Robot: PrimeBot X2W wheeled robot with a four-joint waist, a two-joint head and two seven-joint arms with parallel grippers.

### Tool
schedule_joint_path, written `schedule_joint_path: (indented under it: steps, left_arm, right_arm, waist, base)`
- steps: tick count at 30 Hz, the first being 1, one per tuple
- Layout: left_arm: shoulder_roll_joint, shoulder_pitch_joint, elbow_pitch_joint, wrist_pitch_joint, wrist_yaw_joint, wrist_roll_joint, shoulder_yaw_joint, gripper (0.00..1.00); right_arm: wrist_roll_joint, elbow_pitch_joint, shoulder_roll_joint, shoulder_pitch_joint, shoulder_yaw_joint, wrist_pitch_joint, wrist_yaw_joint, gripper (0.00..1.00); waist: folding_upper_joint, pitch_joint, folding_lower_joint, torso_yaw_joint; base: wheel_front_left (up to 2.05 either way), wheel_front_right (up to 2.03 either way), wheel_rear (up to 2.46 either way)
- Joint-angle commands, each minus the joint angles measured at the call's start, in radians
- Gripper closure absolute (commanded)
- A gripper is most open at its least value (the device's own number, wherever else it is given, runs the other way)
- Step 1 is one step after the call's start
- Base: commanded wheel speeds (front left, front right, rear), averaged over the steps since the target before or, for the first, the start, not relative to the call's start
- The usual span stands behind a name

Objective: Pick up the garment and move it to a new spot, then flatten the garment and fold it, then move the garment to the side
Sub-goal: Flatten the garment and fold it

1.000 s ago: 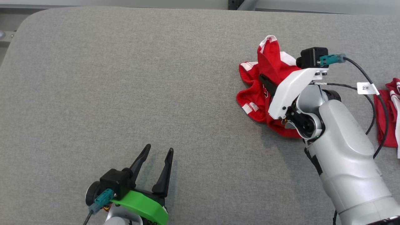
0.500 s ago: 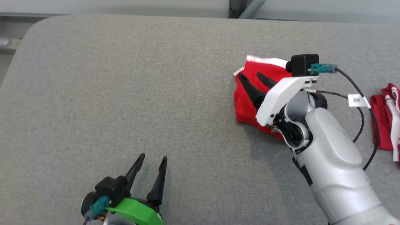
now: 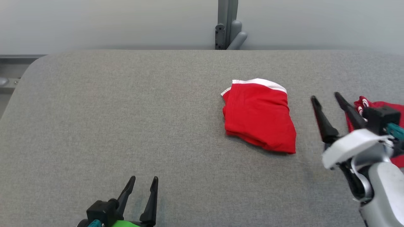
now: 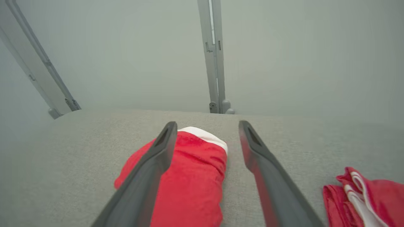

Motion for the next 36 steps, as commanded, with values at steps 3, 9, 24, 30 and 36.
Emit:
schedule_joint_path:
  steps: [3,9,24,30,36]
  left_arm:
    - [-0.005,0.036,-0.003,0.0,0.007,0.028,0.019,0.0]
    - [-0.029,0.066,-0.01,0.0,-0.005,0.071,0.081,0.0]
    - [-0.127,0.137,0.013,0.0,-0.089,0.209,0.259,0.0]
    - [-0.162,0.145,0.015,0.0,-0.125,0.249,0.31,0.0]
    - [-0.192,0.107,0.009,0.0,-0.153,0.275,0.322,0.0]
  right_arm:
    - [-0.08,-0.023,-0.025,0.104,-0.081,-0.083,0.0,0.0]
    - [-0.162,-0.01,-0.017,0.253,-0.174,-0.228,0.0,0.0]
    - [-0.253,-0.024,0.089,0.453,-0.279,-0.292,-0.001,0.0]
    - [-0.268,-0.045,0.12,0.414,-0.271,-0.292,0.0,0.0]
    - [-0.288,0.002,0.109,0.278,-0.205,-0.292,0.0,1.0]
  waist:
    - [0.0,-0.047,0.0,-0.024]
    - [0.0,-0.058,0.0,-0.035]
    - [0.0,-0.101,0.0,-0.029]
    - [0.0,-0.096,0.0,-0.025]
    - [0.0,-0.043,0.0,-0.004]
  base:
    - [0.0,0.0,0.0]
    - [0.0,0.0,0.0]
    - [0.0,0.0,0.0]
    - [0.0,0.0,0.0]
    - [0.0,0.0,0.0]
